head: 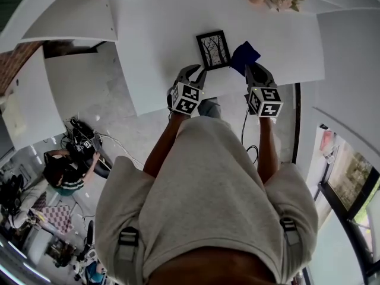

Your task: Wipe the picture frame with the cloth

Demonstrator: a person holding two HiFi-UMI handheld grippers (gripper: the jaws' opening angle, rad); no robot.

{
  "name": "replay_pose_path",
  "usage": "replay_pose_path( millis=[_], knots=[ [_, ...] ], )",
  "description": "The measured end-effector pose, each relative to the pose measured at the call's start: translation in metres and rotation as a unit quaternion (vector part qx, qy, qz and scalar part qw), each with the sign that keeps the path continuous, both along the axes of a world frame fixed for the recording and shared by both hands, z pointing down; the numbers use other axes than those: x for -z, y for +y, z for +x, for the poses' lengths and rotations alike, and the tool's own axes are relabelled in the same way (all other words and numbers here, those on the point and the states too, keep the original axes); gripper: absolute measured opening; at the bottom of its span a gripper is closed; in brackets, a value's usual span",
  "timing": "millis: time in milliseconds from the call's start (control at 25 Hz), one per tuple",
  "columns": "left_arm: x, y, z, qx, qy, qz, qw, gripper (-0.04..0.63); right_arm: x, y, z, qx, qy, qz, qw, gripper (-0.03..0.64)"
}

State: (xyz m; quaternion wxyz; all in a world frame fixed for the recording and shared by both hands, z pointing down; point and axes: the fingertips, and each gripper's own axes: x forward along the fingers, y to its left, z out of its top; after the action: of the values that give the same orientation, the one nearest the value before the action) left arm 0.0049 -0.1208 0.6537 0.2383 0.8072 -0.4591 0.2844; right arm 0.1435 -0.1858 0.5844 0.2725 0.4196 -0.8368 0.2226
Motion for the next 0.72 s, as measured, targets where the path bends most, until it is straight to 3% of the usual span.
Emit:
replay_pose_path(
  millis=[200, 400, 720],
  knots=[
    [0.019, -0.005, -0.006, 0.011, 0.019, 0.025, 0.9995, 0.020, 0.016, -0.001, -0.015, -0.002, -0.003, 0.036, 0.999, 0.060],
    [0.042, -0.008, -0.011, 0.019, 0.053, 0.027, 0.9980, 0.017, 0.027, 0.002, -0.029, -0.013, -0.003, 0.056, 0.998, 0.060],
    [0.078, -0.024, -0.025, 0.030, 0.055, 0.077, 0.9951, 0.017, 0.059, -0.003, -0.038, -0.017, -0.023, 0.091, 0.995, 0.060]
  ],
)
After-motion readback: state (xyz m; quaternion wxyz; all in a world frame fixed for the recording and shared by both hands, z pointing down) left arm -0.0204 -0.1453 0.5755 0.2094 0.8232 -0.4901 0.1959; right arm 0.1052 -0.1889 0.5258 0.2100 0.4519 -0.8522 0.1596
